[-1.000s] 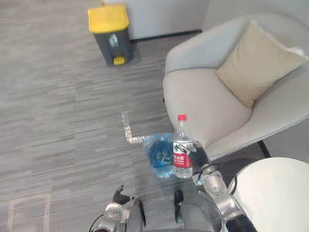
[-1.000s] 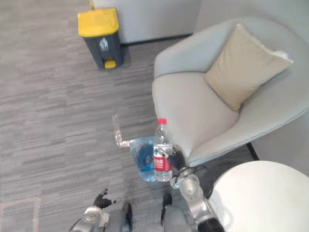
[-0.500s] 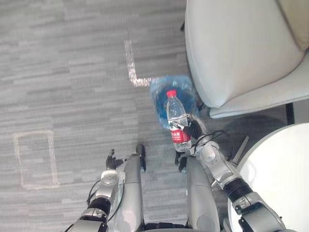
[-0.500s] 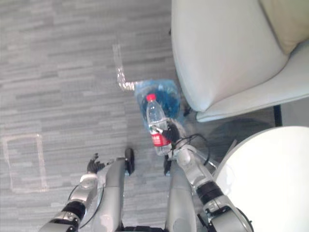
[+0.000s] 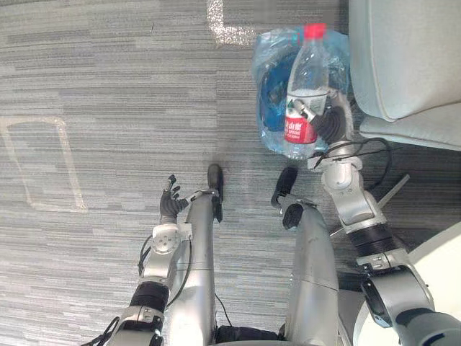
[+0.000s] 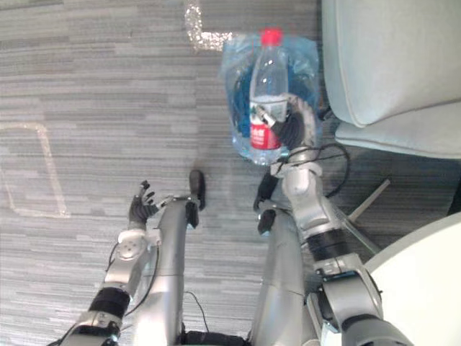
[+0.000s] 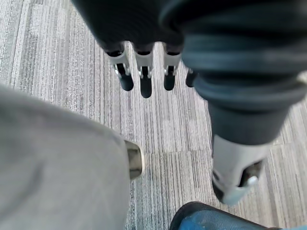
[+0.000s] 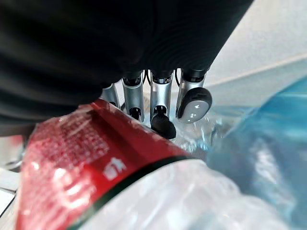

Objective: Gather rubbish on tea table into small bin, then transfer packed bag to large trash can.

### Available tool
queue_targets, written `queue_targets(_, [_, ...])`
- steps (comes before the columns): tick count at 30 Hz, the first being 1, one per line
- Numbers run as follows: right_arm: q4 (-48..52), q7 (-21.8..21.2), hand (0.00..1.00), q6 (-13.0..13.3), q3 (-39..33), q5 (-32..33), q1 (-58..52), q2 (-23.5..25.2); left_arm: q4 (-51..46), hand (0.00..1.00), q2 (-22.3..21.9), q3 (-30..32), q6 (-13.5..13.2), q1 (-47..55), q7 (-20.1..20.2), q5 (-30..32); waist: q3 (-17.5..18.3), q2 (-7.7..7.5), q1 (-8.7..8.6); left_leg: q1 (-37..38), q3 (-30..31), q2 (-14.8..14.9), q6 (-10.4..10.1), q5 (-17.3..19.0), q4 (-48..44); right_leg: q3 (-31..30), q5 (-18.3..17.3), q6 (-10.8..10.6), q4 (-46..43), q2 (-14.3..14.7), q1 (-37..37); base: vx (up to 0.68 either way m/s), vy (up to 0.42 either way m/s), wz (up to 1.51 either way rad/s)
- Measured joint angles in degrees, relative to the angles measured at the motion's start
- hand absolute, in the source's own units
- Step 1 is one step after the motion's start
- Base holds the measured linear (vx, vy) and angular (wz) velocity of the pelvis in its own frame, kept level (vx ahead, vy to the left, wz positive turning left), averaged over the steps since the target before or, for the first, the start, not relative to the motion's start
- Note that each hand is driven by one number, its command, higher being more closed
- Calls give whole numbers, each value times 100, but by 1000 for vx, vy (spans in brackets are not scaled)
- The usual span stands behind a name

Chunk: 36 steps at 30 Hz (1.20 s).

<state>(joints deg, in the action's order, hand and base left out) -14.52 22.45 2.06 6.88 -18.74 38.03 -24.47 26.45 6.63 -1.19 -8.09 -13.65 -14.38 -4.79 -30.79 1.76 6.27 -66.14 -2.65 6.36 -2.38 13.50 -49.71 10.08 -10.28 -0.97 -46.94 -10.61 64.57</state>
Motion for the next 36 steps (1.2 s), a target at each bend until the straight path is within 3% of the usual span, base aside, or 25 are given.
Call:
queue_targets(11, [-127, 329, 100, -18, -244, 76, 382, -349, -171, 0, -2, -111, -119, 141, 103, -111, 1, 0, 9, -90, 12, -82, -31, -137, 259, 35, 2, 3, 89, -64, 140, -6, -11, 6])
queue_targets(12, [-276, 342, 0, -27, -243, 81, 433, -372, -170, 0, 37, -135, -122, 141, 102, -112, 1, -1, 9, -87, 16, -81, -33, -139, 265, 38, 2, 3, 90, -63, 139, 0, 0, 0])
queue_targets(23, [-681, 350, 0, -36, -219, 72, 477, -418, -169, 0, 144, -276, -135, 140, 104, -206, 5, -1, -11, -87, 14, -76, -34, -153, 268, 36, 7, 10, 91, -57, 141, 0, 0, 0])
queue_targets(27, [-691, 349, 0, -39, -183, 47, 434, -230, -162, 0, 154, -280, -128, 139, 102, -205, 9, -4, -34, -80, -3, -46, -36, -156, 253, 23, 22, 31, 95, -29, 140, -14, -6, -4])
queue_targets(32, [-639, 340, 0, -38, 151, -384, 227, 35, -111, 0, 156, -258, -119, 131, 98, -203, 15, -10, -39, -42, -30, 22, -49, -163, 225, -7, 55, 81, 86, 39, 133, -32, -17, -8])
queue_targets(36, [-234, 200, 0, -4, 794, -710, -48, 255, 649, 0, 69, 209, -115, -342, 74, -209, 21, -20, -128, -8, -20, 118, -54, -163, 169, -27, 97, 110, 114, 155, 74, -59, -23, -9])
